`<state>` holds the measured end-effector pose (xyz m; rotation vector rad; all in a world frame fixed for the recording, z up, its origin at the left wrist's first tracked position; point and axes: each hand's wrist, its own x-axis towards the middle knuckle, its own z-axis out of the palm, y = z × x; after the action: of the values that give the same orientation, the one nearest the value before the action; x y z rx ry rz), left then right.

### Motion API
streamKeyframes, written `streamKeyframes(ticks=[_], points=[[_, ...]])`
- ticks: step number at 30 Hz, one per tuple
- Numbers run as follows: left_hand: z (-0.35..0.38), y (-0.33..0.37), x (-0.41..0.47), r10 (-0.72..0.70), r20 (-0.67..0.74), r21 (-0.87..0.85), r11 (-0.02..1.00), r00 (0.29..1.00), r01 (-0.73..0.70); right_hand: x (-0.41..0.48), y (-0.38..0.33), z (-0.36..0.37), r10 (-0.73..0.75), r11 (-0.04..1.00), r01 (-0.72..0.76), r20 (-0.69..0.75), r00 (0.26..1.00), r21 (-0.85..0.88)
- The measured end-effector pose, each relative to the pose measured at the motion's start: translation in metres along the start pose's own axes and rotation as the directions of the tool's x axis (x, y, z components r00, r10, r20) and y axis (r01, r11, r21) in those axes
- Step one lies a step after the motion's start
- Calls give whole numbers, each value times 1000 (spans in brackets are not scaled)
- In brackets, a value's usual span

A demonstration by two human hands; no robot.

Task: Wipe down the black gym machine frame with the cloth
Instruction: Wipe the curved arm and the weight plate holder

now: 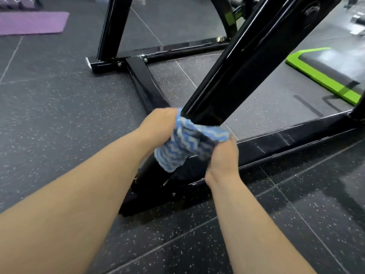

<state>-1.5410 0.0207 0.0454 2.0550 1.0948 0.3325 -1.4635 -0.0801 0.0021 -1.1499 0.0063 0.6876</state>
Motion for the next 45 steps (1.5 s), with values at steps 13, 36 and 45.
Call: streamKeyframes(ticks=[13,36,45], points=[[-3,-10,54,-56,545,-427,840,837,334,-15,-48,44,-348,845,305,-19,937,-439],[-20,3,-7,-34,510,-623,675,860,395,-45,-54,36,-122,911,91,-51,991,-403],[-7,-24,-43,-15,125,-751,652,992,104,-76,48,37,384,896,-337,-123,915,289]])
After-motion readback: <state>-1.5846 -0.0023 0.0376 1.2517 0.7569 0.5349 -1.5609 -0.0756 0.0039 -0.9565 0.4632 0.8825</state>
